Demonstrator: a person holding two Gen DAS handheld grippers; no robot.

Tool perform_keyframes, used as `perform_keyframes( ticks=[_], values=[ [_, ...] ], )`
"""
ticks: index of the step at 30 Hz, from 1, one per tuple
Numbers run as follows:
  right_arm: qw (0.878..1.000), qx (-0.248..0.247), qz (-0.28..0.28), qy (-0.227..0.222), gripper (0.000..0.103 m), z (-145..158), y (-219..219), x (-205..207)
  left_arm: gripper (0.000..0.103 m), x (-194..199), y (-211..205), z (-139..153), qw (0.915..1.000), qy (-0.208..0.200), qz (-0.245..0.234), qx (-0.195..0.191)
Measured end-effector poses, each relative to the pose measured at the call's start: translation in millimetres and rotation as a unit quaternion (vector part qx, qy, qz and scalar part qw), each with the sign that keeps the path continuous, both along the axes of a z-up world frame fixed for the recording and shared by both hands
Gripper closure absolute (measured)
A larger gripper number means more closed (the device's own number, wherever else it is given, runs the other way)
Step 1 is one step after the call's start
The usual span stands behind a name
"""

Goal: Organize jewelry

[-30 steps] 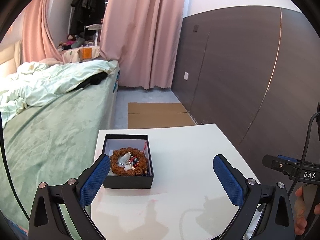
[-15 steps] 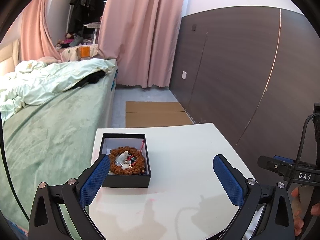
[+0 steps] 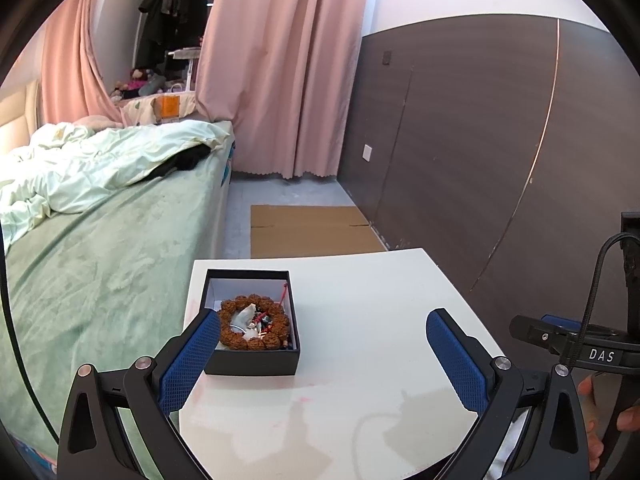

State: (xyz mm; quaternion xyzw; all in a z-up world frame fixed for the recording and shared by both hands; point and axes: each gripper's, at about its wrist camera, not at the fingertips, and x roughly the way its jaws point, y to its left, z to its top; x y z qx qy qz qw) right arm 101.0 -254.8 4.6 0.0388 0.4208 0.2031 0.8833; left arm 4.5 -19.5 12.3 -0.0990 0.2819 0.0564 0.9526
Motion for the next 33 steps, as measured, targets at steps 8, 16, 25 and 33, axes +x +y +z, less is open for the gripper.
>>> perform_keyframes(
  ticks=[8,16,25,33],
  values=[
    [1.0,0.0,0.001,0.0,0.011,-0.1,-0.4,0.3,0.001,-2.6,-3.1,3.3,1.0,-0.005,-0.005,0.003],
    [1.0,-0.004,0.003,0.0,0.011,-1.4,-0.4,-1.7,0.001,-2.2,-3.7,4.1,1.0,-0.003,-0.007,0.003],
    [1.0,-0.005,0.007,0.003,0.011,-3.6,-1.6,0.9,0.001,0.7,-2.2,2.2,1.0,0.0,-0.002,0.003],
    [1.0,-0.007,0.001,0.007,0.011,-1.4,-1.4,3.0,0.001,2.2,-0.2,2.6,1.0,0.003,-0.001,0.006]
  ],
)
